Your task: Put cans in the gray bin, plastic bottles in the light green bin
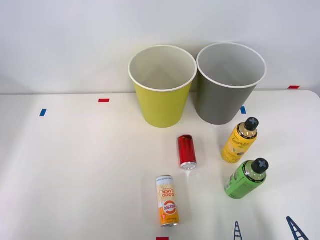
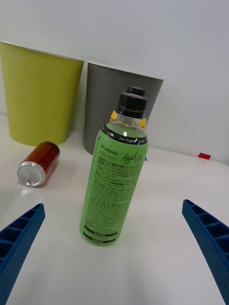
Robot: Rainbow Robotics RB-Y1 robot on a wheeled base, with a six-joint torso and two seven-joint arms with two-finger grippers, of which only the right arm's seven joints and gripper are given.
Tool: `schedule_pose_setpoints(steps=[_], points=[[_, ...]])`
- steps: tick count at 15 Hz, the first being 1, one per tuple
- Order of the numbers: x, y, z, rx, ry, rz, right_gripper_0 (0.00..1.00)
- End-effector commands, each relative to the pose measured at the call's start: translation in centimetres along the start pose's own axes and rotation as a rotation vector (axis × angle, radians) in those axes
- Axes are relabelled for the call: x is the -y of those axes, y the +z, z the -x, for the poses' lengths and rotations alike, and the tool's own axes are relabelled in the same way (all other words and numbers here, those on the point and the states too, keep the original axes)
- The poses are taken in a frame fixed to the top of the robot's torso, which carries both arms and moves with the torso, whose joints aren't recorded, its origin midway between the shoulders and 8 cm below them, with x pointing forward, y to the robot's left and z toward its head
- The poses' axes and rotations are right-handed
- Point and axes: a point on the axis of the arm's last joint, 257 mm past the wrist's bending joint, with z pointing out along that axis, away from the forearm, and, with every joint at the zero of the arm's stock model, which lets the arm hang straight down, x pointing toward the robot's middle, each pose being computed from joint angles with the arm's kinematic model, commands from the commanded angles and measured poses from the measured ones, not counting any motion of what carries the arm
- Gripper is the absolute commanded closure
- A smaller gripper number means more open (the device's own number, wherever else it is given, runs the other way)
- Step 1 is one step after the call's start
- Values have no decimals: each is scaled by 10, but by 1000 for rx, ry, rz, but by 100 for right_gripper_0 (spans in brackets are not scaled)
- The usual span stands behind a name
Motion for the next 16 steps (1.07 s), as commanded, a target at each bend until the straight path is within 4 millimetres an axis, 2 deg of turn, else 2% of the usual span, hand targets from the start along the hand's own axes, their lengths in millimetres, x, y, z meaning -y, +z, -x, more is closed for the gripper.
schedule_pose_setpoints(steps=[1,16], points=[[0,0,0,0,0,0,0],[0,0,0,0,0,0,0]])
